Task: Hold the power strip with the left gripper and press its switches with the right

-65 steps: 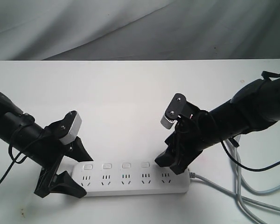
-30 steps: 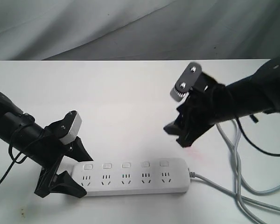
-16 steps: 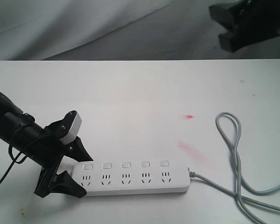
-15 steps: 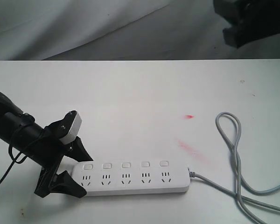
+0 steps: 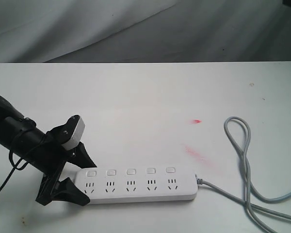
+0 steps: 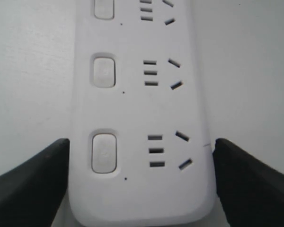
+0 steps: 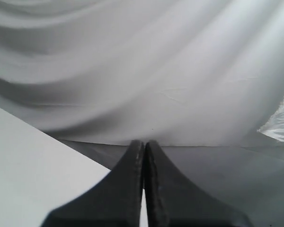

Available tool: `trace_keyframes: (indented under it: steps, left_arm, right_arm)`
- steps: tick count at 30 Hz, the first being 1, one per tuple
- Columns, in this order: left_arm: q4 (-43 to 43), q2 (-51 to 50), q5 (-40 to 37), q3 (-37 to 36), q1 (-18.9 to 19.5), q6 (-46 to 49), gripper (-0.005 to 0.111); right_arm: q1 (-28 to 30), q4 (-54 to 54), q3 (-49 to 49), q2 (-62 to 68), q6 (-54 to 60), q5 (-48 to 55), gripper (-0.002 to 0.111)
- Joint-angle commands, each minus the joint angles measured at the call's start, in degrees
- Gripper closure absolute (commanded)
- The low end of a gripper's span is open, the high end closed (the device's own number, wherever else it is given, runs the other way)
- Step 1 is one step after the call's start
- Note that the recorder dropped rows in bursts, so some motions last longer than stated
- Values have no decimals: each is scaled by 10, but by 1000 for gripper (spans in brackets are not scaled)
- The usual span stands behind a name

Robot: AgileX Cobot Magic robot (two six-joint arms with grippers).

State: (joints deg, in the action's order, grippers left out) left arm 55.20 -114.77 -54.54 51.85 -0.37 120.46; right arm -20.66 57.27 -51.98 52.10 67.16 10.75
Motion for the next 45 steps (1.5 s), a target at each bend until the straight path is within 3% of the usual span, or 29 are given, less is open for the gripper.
trace_keyframes:
  steps: [1,20,25,28,33,37,45]
  left_arm:
    - [-3,0,6,1,-2,-5,107]
    - [-3,0,6,1,-2,-5,107]
    - [-3,0,6,1,-2,-5,107]
    - [-3,0,6,1,-2,-5,107]
    - [-3,0,6,1,-2,-5,107]
    - [-3,0,6,1,-2,-5,107]
    - [-3,0,6,1,-2,-5,107]
  right_arm:
    - [1,3,1,-26,-19,39,108]
    - [1,21,1,-23,-22,21,108]
    - [2,23,1,-45,-156,20,108]
    - [9,-94,1,-66,-324,38,108]
    - [92,-324,1,-100,-568,177,108]
    - [151,-410,1,-132,-598,232,108]
    - [219,-507,74,-225,-639,206,108]
